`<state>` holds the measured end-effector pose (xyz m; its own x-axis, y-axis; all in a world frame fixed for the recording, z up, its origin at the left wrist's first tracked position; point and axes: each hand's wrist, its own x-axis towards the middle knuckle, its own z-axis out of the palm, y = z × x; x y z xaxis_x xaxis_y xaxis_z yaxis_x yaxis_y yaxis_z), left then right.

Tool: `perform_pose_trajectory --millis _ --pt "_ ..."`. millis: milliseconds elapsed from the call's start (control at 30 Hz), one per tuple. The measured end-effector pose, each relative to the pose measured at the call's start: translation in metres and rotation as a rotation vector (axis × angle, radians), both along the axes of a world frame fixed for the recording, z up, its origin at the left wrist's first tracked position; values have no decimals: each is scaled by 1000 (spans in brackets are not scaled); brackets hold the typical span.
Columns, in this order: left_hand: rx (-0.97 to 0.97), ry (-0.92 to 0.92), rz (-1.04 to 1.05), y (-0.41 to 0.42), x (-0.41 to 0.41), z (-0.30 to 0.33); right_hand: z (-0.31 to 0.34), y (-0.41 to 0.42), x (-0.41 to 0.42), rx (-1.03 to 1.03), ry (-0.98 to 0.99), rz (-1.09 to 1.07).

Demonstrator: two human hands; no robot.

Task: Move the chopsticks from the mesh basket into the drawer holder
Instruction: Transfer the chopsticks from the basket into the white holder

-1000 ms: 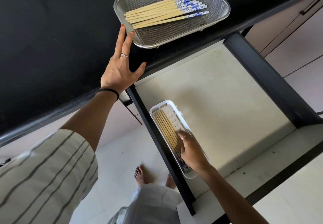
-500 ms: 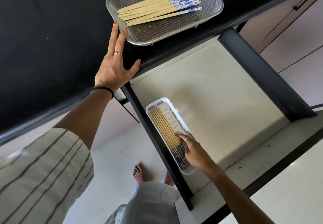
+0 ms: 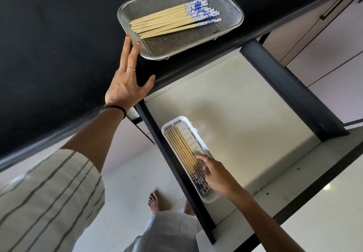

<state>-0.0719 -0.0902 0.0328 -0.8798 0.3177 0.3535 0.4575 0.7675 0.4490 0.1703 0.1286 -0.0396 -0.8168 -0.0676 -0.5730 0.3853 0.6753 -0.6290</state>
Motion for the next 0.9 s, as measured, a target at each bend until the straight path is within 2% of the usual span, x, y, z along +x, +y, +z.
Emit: perform_pose_trajectory --millis 100,200,367,433,533,600,733,900 --pt "3 3 -8 -1 0 -1 42 0 -30 -188 96 11" --pt "-10 2 2 -1 0 -1 100 4 -77 -347 314 3" --pt "-28 -3 5 0 -2 -4 176 8 -172 -246 724 -56" --pt "-34 2 11 0 -2 -5 190 7 -210 -129 801 -49" --pt "-33 2 12 0 -2 -5 191 6 -261 170 774 32" --pt "-27 -4 8 -1 -2 -5 182 6 -287 315 661 115" --pt "-22 6 18 -1 -1 -6 162 4 -316 441 451 229" --pt "-43 24 26 0 0 -6 153 -3 -329 559 525 281"
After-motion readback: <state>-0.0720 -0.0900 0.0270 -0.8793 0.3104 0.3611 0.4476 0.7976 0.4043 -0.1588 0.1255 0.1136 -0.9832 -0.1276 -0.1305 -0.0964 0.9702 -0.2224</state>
